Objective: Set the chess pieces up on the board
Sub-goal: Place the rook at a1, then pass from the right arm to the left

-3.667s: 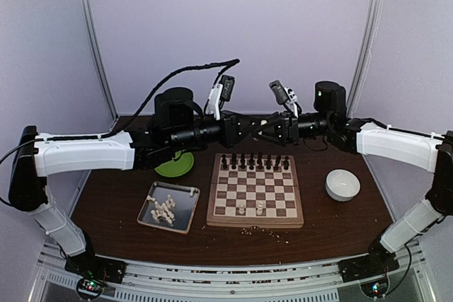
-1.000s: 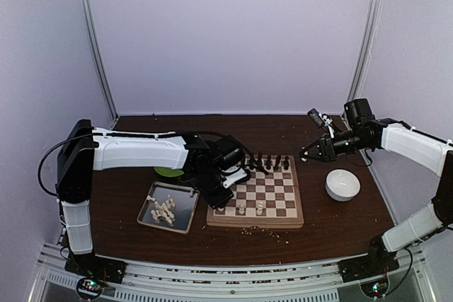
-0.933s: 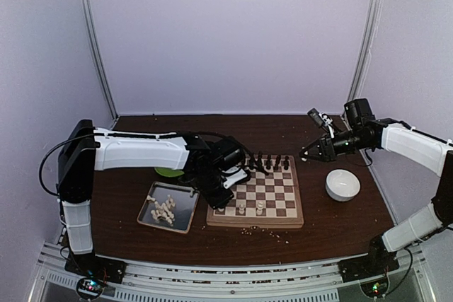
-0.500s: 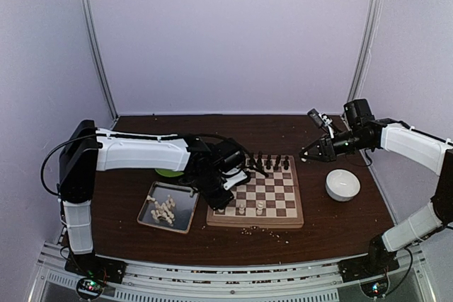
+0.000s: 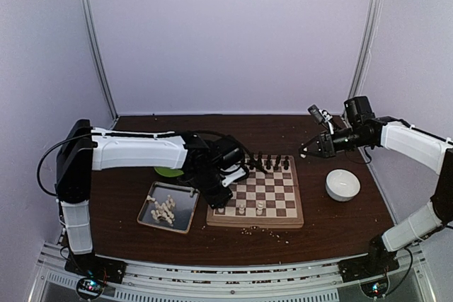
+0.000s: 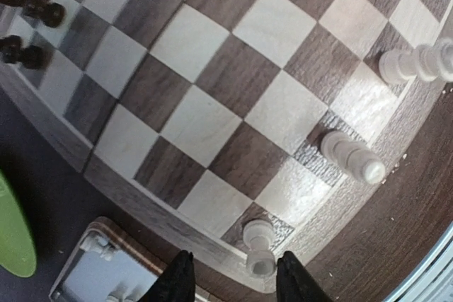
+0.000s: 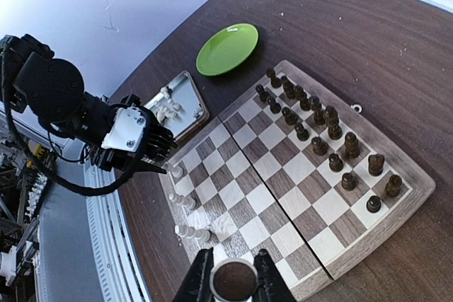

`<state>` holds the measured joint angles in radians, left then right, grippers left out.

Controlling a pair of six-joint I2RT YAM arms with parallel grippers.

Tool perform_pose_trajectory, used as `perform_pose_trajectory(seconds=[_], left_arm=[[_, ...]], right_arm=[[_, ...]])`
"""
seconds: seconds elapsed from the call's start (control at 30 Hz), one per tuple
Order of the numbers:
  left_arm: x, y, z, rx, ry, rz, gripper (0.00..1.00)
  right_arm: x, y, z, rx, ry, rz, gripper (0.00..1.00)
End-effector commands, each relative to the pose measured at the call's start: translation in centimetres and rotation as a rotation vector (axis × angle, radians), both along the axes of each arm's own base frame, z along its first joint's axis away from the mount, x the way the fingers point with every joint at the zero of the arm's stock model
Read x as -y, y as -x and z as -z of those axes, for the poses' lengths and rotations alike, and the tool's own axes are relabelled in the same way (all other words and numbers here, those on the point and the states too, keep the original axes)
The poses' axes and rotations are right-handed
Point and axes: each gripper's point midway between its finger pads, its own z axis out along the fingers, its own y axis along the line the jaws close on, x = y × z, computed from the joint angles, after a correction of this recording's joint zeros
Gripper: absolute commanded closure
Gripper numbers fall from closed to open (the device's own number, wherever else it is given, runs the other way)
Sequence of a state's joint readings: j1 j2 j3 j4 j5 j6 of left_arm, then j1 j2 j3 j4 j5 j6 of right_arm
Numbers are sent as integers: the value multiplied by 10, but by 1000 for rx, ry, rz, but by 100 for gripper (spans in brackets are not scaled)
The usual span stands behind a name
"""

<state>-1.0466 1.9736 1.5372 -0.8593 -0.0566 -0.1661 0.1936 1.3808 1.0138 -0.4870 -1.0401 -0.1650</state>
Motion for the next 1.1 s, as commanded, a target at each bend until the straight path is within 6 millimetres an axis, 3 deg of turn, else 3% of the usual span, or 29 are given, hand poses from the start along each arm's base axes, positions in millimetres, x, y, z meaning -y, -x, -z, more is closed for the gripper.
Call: perform_pose_trajectory(seconds=[0.0,0.17,0.23,0.37,0.47,0.63,1.07], left_arm=[[19,-32,-95,215,189,-30,57],[51,-70,-211,563,592,-84,51],[59,-76,-258,704,789,-93,51],[68,-75,-317,870,1127,-110,51],[87,-83,-333,868,1223,-118,51],[114,-80,-341,842,1314,-52,51],[149,-55,-357,823,1439,126,56]], right_arm=[[-5,-20,-66,73,-140,69,97],[-14,-32,-133,-30,-422,130,97],[-15,-35,-159,-53,-550,137,97],[-14,-32,-188,-112,-740,139,97],[-17,-27,-199,-119,-807,114,97],[-23,-21,-207,-110,-826,96,97],[-39,-12,-201,-101,-799,69,95]])
